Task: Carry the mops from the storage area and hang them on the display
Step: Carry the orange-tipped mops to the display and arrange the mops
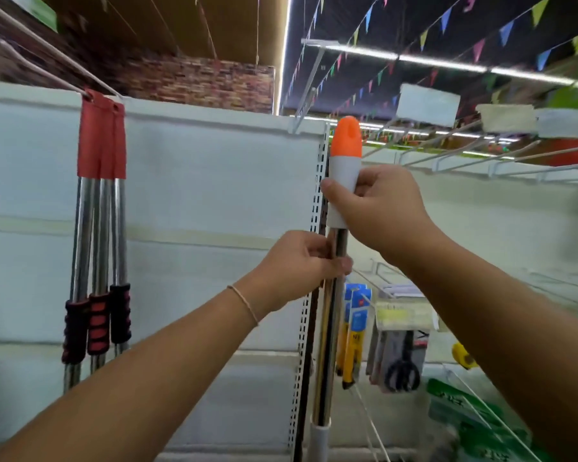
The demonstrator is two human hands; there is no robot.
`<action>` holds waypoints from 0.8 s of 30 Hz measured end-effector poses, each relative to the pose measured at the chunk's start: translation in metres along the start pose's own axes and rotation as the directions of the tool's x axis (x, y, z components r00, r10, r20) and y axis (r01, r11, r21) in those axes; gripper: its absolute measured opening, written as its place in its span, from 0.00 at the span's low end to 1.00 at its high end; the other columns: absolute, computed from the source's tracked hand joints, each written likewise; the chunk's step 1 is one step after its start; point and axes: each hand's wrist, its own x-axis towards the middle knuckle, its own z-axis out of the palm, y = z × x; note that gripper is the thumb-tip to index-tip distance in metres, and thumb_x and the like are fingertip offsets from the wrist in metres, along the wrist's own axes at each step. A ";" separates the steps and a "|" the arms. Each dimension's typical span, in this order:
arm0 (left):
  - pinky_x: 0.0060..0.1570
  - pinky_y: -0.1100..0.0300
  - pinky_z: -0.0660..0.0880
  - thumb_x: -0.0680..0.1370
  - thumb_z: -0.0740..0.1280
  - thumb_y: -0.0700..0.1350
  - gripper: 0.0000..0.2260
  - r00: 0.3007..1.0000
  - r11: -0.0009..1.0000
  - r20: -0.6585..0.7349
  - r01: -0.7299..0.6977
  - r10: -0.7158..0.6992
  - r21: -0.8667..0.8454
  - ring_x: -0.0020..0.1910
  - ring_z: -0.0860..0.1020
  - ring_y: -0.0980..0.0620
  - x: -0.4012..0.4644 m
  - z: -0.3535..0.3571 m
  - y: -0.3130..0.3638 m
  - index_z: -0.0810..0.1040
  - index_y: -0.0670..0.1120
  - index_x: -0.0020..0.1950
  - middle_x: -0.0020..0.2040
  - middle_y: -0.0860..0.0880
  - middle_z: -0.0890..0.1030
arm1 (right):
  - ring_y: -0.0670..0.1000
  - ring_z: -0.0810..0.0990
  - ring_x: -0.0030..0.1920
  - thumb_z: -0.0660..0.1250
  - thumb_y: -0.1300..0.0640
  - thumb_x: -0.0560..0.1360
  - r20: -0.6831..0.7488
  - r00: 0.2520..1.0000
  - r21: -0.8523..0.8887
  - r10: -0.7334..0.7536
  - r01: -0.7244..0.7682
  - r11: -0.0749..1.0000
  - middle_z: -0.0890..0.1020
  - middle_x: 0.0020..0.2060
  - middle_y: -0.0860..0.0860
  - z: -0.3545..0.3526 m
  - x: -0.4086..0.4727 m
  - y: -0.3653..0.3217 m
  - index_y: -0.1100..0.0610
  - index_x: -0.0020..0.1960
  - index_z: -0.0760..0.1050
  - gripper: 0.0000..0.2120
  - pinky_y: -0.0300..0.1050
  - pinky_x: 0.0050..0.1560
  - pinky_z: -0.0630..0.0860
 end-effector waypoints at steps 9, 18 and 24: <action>0.51 0.45 0.80 0.76 0.71 0.42 0.08 0.999 0.997 -0.048 -0.006 0.010 0.072 0.47 0.84 0.42 0.022 -0.037 0.036 0.82 0.36 0.48 0.44 0.42 0.85 | 0.54 0.84 0.37 0.72 0.45 0.74 -0.034 0.998 -0.073 -0.053 0.051 0.996 0.84 0.33 0.53 0.015 0.039 -0.032 0.60 0.40 0.83 0.18 0.55 0.43 0.81; 0.43 0.55 0.80 0.77 0.69 0.43 0.08 0.998 0.991 -0.063 0.020 -0.012 0.129 0.45 0.83 0.46 0.034 -0.048 0.035 0.82 0.39 0.50 0.46 0.43 0.85 | 0.56 0.84 0.37 0.72 0.44 0.74 -0.056 0.998 -0.074 0.003 -0.007 0.997 0.83 0.33 0.55 0.029 0.053 -0.031 0.62 0.41 0.82 0.19 0.57 0.43 0.82; 0.46 0.52 0.81 0.77 0.69 0.44 0.06 0.997 0.990 -0.072 -0.028 0.039 0.140 0.46 0.83 0.45 0.038 -0.057 0.034 0.82 0.42 0.49 0.46 0.44 0.85 | 0.56 0.85 0.39 0.71 0.44 0.75 -0.071 0.997 -0.048 -0.015 0.012 0.999 0.84 0.35 0.57 0.034 0.059 -0.034 0.62 0.43 0.82 0.20 0.59 0.44 0.82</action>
